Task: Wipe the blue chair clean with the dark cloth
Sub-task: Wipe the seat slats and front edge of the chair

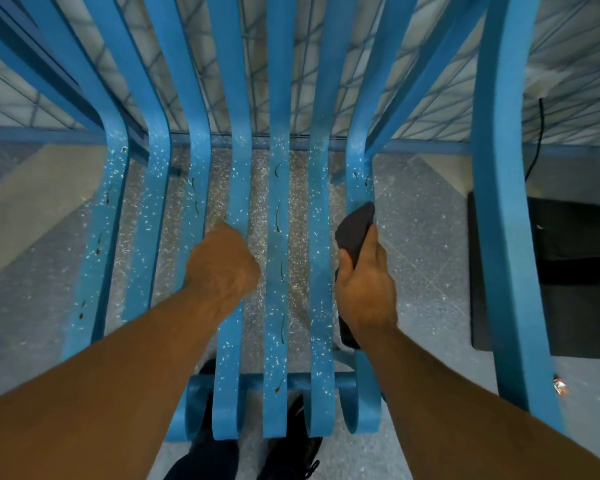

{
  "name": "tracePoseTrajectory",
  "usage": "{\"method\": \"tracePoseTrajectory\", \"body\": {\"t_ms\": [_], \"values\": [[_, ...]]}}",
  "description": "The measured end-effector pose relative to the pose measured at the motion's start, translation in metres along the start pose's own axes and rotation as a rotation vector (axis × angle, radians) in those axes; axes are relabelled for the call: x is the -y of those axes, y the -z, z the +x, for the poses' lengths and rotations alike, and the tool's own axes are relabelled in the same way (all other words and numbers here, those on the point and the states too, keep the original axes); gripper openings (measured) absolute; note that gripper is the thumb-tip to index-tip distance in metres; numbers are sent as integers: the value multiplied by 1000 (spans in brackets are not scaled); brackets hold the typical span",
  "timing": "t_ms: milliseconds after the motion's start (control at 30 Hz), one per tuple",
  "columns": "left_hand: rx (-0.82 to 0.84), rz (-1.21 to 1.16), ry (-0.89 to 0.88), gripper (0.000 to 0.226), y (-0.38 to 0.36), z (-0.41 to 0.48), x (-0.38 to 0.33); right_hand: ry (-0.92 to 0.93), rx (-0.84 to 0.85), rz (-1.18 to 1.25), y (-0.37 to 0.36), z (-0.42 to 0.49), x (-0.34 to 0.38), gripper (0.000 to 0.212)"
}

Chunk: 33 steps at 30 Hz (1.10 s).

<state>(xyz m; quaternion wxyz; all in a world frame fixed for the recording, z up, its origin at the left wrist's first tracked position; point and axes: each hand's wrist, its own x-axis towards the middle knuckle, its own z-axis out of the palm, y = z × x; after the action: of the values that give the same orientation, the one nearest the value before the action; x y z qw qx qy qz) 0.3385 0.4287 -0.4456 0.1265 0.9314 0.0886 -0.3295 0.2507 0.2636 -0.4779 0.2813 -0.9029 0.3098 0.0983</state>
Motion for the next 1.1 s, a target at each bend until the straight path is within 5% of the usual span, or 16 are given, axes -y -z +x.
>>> {"method": "tracePoseTrajectory", "body": {"t_ms": [367,567,900,1100], "values": [[-11,-122,-178,64,34,31,-8,-260,-77,-7,4,80,33,61],[0,-91,-185,31,53,71,-30,30,-46,-158,-5,39,19,61],[11,-15,-120,27,47,75,-41,-226,-57,73,12,135,62,48],[14,-38,-115,29,46,73,-42,-18,-293,94,4,143,56,38]]}}
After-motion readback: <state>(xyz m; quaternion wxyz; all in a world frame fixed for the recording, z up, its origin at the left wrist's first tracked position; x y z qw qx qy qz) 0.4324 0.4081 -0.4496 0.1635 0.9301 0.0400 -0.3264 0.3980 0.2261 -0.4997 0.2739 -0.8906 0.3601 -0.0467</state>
